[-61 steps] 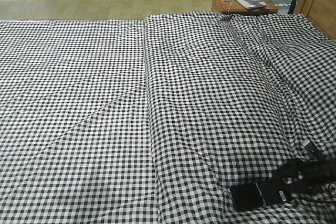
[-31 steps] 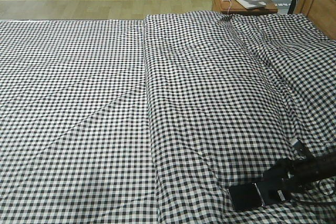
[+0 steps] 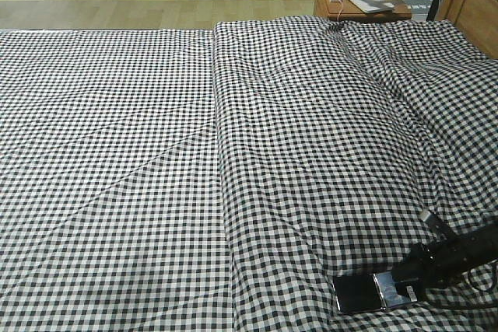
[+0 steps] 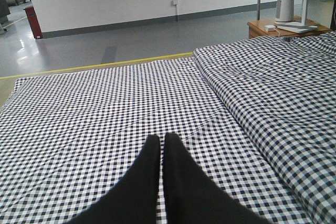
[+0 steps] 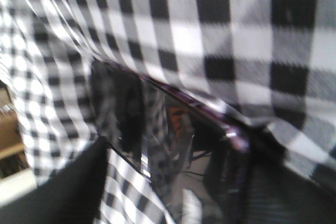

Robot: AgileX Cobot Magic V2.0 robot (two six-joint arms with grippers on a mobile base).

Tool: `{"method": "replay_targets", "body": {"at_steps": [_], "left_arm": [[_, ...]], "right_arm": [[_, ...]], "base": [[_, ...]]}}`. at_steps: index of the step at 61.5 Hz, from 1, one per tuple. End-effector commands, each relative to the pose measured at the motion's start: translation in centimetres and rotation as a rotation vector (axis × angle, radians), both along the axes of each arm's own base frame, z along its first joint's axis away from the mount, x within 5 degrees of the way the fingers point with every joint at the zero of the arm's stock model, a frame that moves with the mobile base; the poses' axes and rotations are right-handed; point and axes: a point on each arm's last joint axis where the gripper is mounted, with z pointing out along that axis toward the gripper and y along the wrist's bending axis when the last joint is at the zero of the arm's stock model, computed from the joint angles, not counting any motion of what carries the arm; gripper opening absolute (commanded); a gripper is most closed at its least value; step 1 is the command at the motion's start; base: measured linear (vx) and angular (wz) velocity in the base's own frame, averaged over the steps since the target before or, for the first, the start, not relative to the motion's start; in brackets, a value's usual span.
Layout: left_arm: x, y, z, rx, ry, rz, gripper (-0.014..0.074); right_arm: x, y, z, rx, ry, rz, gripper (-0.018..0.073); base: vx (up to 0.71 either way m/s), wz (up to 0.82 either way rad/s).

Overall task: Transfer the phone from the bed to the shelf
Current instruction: 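Close the right gripper on the phone's long edge, then lift the phone off the bed with the right gripper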

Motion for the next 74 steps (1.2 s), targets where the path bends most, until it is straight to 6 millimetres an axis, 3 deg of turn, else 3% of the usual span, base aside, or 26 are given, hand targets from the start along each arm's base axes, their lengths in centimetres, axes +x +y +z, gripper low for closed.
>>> {"method": "replay_targets", "body": {"at_steps": [1, 9, 23, 44, 59, 74], "left_arm": [[-0.1, 0.0, 1.5, -0.016, -0.099, -0.004, 0.0001], [-0.1, 0.0, 1.5, -0.016, -0.099, -0.004, 0.0001], [-0.1, 0.0, 1.5, -0.016, -0.099, -0.004, 0.0001], [-0.1, 0.0, 1.5, -0.016, -0.099, -0.004, 0.0001], [-0.1, 0.0, 1.5, -0.016, -0.099, -0.004, 0.0001], [-0.1, 0.0, 1.5, -0.016, -0.099, -0.004, 0.0001]], "right_arm": [[0.6, -0.1, 3.1, 0.073, -0.02, 0.075, 0.0218], [0.6, -0.1, 3.1, 0.073, -0.038, 0.095, -0.0017], [0.7, -0.2, 3.3, 0.071, -0.052, 0.102, -0.0011], [2.3, -0.7, 6.6, 0.055, -0.133, 0.068, -0.0008], [4.2, -1.1, 11.7, 0.038, -0.24, 0.009, -0.0003], [5.6, -1.5, 19.0, -0.01, -0.387, -0.017, -0.0003]], "base": [[0.0, 0.0], [0.0, 0.0], [0.0, 0.0], [0.0, 0.0], [0.0, 0.0], [0.0, 0.0]]}}
